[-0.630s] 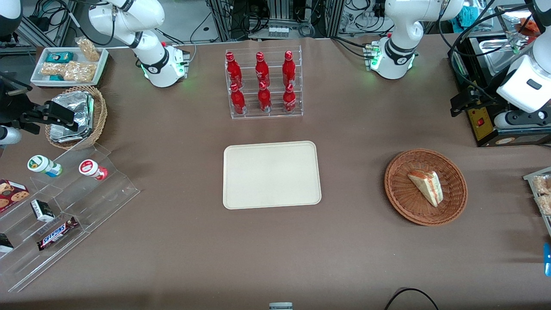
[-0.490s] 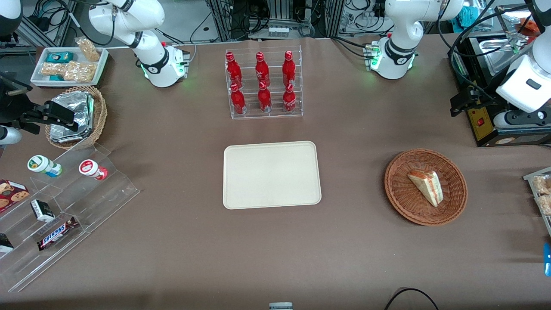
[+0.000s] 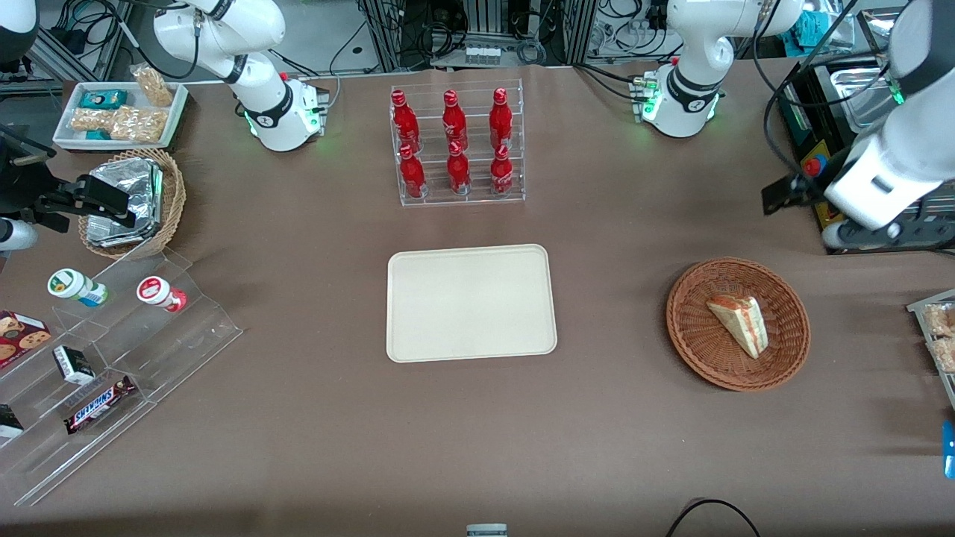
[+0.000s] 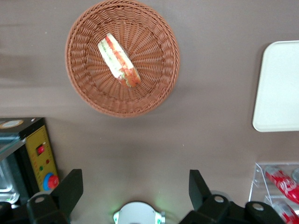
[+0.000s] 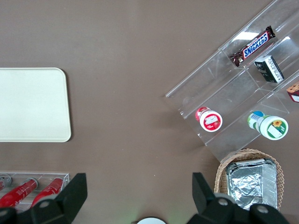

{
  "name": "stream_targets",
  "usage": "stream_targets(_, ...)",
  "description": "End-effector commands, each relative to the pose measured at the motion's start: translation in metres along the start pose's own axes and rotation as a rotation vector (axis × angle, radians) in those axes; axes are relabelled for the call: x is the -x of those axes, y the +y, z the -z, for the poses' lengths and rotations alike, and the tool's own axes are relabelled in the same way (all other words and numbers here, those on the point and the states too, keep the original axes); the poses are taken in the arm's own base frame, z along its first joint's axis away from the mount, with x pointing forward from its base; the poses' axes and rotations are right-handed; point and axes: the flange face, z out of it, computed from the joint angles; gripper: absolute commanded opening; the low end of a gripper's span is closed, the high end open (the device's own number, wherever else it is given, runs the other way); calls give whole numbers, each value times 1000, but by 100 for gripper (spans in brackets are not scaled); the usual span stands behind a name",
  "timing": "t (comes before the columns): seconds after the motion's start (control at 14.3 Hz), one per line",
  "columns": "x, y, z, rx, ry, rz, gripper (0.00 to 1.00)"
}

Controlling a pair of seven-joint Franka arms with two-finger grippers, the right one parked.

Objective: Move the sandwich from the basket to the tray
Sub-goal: 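Move the left gripper over the wicker basket above the wrapped sandwich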

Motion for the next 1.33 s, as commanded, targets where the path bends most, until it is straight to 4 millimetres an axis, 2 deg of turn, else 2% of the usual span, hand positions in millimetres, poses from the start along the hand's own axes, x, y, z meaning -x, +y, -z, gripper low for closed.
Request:
stream_targets(0.0,-10,-4,-57,-9,16,-10,100)
stream_targets(0.28,-20,-19,-133,2,65,20,100)
stream_targets(0.42,-22,-32,-157,11,115,51,100)
stream_targets(0.63,-28,-36,-173,27,135,150,100)
stream_targets(0.77,-35,-43,-178,42,147,312,100)
stream_targets(0.98,-50,-42,-200,66,165,546,100)
stream_targets(1.19,-59,-42,-218,77,168,631,100)
stream_targets(1.26,-64,-42,-230,77,166,634,100)
